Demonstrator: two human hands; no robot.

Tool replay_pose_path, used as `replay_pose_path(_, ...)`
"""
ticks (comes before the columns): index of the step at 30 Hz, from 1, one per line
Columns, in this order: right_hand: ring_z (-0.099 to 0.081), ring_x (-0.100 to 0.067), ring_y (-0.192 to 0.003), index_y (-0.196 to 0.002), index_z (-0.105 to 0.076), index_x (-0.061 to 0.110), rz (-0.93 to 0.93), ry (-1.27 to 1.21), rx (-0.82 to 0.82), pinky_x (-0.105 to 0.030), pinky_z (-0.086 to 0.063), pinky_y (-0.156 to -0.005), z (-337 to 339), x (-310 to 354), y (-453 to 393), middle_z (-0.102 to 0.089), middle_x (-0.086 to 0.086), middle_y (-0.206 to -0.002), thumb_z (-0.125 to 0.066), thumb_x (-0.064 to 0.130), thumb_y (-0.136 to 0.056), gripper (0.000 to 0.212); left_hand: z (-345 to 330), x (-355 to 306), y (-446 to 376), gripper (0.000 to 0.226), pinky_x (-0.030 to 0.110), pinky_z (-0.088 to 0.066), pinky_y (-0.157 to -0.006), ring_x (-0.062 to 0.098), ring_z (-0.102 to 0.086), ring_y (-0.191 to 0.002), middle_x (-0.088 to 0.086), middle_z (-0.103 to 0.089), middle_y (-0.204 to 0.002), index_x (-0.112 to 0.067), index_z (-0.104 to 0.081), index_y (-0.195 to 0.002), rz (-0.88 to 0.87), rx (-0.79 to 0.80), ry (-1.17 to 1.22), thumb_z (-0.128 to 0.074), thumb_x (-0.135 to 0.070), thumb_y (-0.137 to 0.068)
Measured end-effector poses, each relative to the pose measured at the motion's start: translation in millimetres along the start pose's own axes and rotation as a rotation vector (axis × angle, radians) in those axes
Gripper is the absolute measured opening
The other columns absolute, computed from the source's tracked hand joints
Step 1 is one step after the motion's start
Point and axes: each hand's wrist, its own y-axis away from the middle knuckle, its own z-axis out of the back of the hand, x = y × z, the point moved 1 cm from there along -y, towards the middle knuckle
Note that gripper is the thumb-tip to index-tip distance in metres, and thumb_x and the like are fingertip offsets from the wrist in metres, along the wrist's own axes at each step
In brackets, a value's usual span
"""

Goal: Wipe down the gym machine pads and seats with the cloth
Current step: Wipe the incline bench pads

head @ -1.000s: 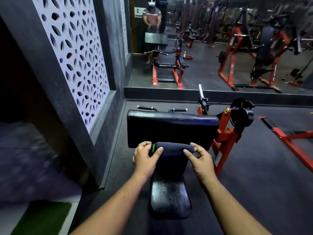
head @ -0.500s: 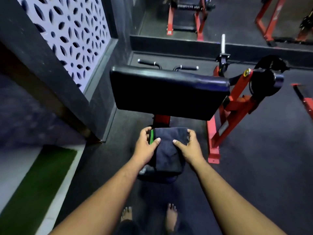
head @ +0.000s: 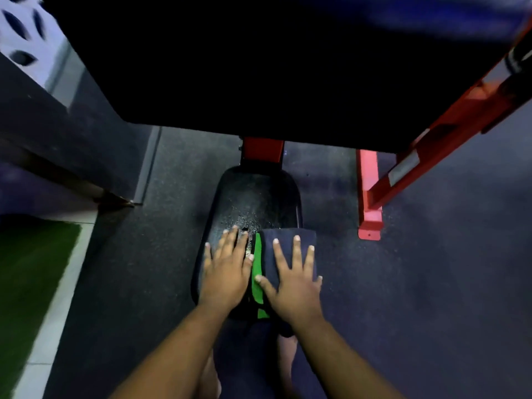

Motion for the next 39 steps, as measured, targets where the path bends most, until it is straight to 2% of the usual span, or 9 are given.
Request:
replay_pose_path(4, 0.012, -0.031, -0.157, -0.158, 0.002, 0.052, -0.065, 0.005, -0.163, -0.068, -0.038, -0.106, -25.1, -0.4, -2.6, 0.018, 0.008, -0.17, -0.026, 0.075, -0.096, 0.072, -11.4, 25.1, -9.3, 0.068, 0.065, -0.016, -0.122, 0.022, -0.023, -0.155, 0.003, -0.025, -0.168, -0.021, -0.031, -0.159, -0.149, -0.034, -0.184, -0.027, -0.053, -0.099)
replay_pose_path(10, 0.006, -0.035, -0.157, -0.158, 0.0, 0.051, -0.089, -0.047, -0.257, -0.069, -0.035, -0.109, 2.7, 8.8, -91.9, 0.015, 0.007, -0.171, -0.036, 0.06, -0.101, 0.068, -20.4, 25.1, -11.7, 0.075, 0.063, -0.014, -0.123, 0.024, -0.021, -0.156, 0.007, -0.021, -0.169, -0.019, -0.028, -0.161, -0.18, -0.085, -0.251, -0.037, -0.053, -0.094)
replay_pose_path(14, 0.011, -0.033, -0.157, -0.157, 0.006, 0.054, -0.034, -0.044, -0.165, -0.074, -0.035, -0.104, 16.4, 7.4, -112.7, 0.022, 0.011, -0.169, -0.029, 0.083, -0.09, 0.08, -21.0, 25.4, -12.7, 0.075, 0.062, -0.011, -0.123, 0.025, -0.018, -0.157, 0.007, -0.017, -0.17, -0.019, -0.024, -0.162, -0.176, -0.061, -0.266, -0.037, -0.053, -0.096)
replay_pose_path(19, 0.005, -0.026, -0.158, -0.157, 0.0, 0.055, -0.064, -0.097, -0.129, -0.067, -0.046, -0.101, -11.6, -11.8, -20.3, 0.026, 0.018, -0.166, -0.035, 0.061, -0.1, 0.067, -17.8, 23.6, -11.8, 0.075, 0.064, -0.013, -0.122, 0.025, -0.019, -0.156, 0.006, -0.016, -0.17, -0.018, -0.029, -0.161, -0.169, -0.028, -0.255, -0.038, -0.053, -0.094)
replay_pose_path(23, 0.003, -0.039, -0.157, -0.158, 0.003, 0.052, -0.058, -0.099, -0.232, -0.069, -0.037, -0.109, 5.3, -3.5, -94.1, 0.018, 0.005, -0.17, -0.024, 0.063, -0.101, 0.064, -17.5, 22.8, -14.1, 0.078, 0.065, -0.013, -0.122, 0.025, -0.017, -0.157, 0.006, -0.015, -0.171, -0.02, -0.025, -0.162, -0.165, -0.034, -0.279, -0.039, -0.053, -0.093)
replay_pose_path(27, 0.003, -0.035, -0.157, -0.158, -0.001, 0.052, -0.061, -0.137, -0.164, -0.073, -0.032, -0.111, 41.7, 12.6, -183.0, 0.012, 0.008, -0.171, -0.029, 0.06, -0.104, 0.061, -20.8, 23.3, -14.1, 0.078, 0.064, -0.012, -0.122, 0.024, -0.017, -0.157, 0.005, -0.015, -0.17, -0.02, -0.025, -0.161, -0.157, -0.062, -0.293, -0.042, -0.054, -0.093)
replay_pose_path(31, -0.008, -0.033, -0.156, -0.157, -0.003, 0.055, 0.007, -0.065, -0.19, -0.066, -0.046, -0.101, 12.8, -4.5, -95.1, 0.013, 0.013, -0.17, -0.041, 0.053, -0.102, 0.067, -18.9, 22.9, -13.9, 0.084, 0.065, -0.014, -0.121, 0.024, -0.015, -0.157, 0.005, -0.013, -0.171, -0.02, -0.023, -0.162, -0.154, -0.019, -0.294, -0.043, -0.055, -0.087)
replay_pose_path(35, 0.004, -0.029, -0.158, -0.155, 0.005, 0.057, -0.047, -0.053, -0.109, -0.067, -0.037, -0.109, -9.7, -17.9, -33.1, 0.023, 0.015, -0.168, -0.035, 0.058, -0.101, 0.067, -17.8, 22.4, -13.4, 0.083, 0.065, -0.015, -0.121, 0.024, -0.014, -0.157, 0.005, -0.011, -0.171, -0.02, -0.024, -0.162, -0.154, -0.019, -0.277, -0.042, -0.05, -0.087)
replay_pose_path(39, 0.011, -0.038, -0.156, -0.158, 0.007, 0.052, -0.043, 0.002, -0.177, -0.071, -0.02, -0.117, 20.0, 13.6, -141.2, 0.021, 0.005, -0.17, -0.027, 0.063, -0.103, 0.066, -21.2, 24.6, -12.8, 0.081, 0.064, -0.014, -0.122, 0.024, -0.017, -0.157, 0.005, -0.014, -0.171, -0.02, -0.025, -0.162, -0.158, -0.079, -0.268, -0.044, -0.052, -0.09)
